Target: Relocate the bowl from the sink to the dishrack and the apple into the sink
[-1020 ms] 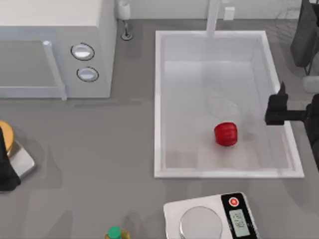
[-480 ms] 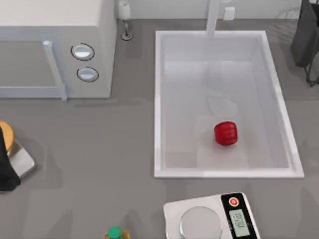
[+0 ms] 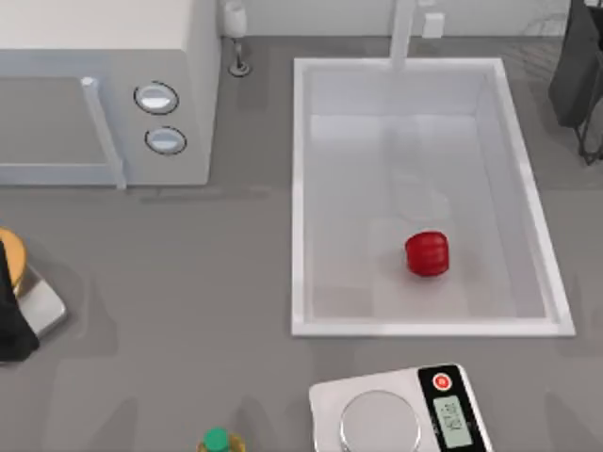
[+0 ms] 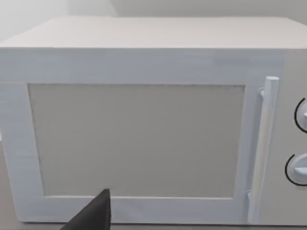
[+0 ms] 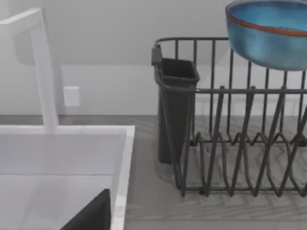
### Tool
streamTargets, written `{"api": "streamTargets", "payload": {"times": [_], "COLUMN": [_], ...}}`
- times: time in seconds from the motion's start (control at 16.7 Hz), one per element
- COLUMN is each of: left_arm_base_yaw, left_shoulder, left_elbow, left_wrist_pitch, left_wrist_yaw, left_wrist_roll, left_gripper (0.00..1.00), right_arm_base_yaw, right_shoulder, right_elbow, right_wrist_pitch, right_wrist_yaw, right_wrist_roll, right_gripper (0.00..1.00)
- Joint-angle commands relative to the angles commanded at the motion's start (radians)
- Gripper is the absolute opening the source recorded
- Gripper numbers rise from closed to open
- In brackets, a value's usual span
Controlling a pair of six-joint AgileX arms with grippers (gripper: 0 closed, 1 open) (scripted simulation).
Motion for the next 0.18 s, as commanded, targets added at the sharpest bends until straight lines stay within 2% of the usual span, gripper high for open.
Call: {"api": "streamTargets", "payload": {"times": [0.18], "left_arm_base_yaw": [0.000], "left_shoulder": [0.000], "left_elbow": [0.000], "left_wrist_pitch": [0.000], "left_wrist_yaw": [0.000], "left_wrist_roll": [0.000], "left_gripper": [1.00], "right_arm_base_yaw": [0.001], "right_shoulder": [-0.027], "right_elbow": [0.002], "right_wrist_pitch": [-0.007], "right_wrist_yaw": [-0.007], "right_wrist_roll": [0.002], "right_gripper": [1.00]}}
